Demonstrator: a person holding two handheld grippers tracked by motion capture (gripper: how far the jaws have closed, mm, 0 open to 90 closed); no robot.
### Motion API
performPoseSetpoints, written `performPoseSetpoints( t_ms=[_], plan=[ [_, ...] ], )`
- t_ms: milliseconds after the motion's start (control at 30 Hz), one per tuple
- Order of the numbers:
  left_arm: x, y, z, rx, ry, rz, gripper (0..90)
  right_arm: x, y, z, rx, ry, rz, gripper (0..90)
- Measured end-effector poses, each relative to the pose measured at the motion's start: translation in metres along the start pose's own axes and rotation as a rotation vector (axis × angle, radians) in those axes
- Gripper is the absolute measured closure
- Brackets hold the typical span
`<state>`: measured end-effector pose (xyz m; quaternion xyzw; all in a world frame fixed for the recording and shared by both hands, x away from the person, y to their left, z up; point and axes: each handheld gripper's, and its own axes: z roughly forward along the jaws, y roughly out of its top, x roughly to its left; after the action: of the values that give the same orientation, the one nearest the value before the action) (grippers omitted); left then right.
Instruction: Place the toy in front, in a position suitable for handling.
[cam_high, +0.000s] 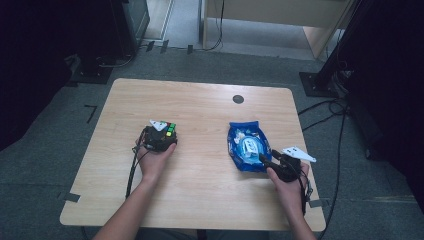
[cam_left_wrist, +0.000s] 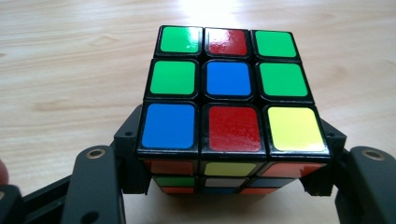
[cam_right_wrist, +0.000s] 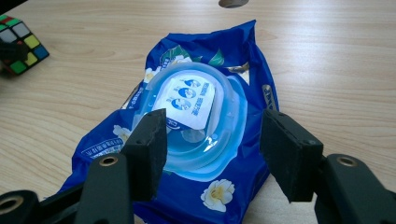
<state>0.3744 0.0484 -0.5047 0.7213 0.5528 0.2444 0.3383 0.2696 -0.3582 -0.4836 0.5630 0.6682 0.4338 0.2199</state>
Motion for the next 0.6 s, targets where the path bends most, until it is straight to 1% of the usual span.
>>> performPoseSetpoints(
  t_ms=[67,133,200,267,300,367,400,433,500,533,567,600],
  plan=[
    [-0.007,-0.007,-0.014,-0.008,-0.025,0.036,34.1,0.0,0.001,0.0,0.0,0.001,0.001,42.5],
    [-0.014,-0.017,-0.029,-0.011,-0.056,0.06,34.1,0.0,0.001,0.0,0.002,0.001,-0.001,42.5],
    [-0.022,-0.028,-0.042,-0.012,-0.079,0.1,34.1,0.001,0.001,0.001,0.0,0.003,-0.001,42.6],
    [-0.028,-0.041,-0.056,-0.015,-0.116,0.116,34.1,0.002,0.001,0.001,0.003,0.002,-0.002,42.5],
    [-0.029,-0.045,-0.061,-0.015,-0.126,0.121,34.1,0.003,0.002,0.001,-0.001,0.003,-0.001,42.6],
    [-0.034,-0.054,-0.071,-0.008,-0.143,0.145,34.1,0.003,0.002,0.001,-0.001,0.007,0.0,42.6],
    [-0.035,-0.059,-0.076,-0.005,-0.148,0.154,34.1,0.004,0.002,0.0,0.001,0.009,0.003,42.6],
    [-0.037,-0.063,-0.078,-0.002,-0.149,0.173,34.1,0.004,0.001,0.0,0.003,0.005,0.001,42.6],
    [-0.04,-0.071,-0.08,0.005,-0.151,0.2,34.1,0.005,0.001,0.001,0.005,0.005,0.0,42.7],
    [-0.04,-0.073,-0.08,0.007,-0.151,0.207,34.1,0.006,0.0,0.002,0.006,0.008,-0.001,42.7],
    [-0.04,-0.075,-0.079,0.006,-0.153,0.205,34.1,0.006,0.0,0.003,0.008,0.007,-0.005,42.7],
    [-0.039,-0.076,-0.078,0.001,-0.158,0.194,34.1,0.007,-0.001,0.003,0.012,0.009,-0.007,42.7]
  ],
)
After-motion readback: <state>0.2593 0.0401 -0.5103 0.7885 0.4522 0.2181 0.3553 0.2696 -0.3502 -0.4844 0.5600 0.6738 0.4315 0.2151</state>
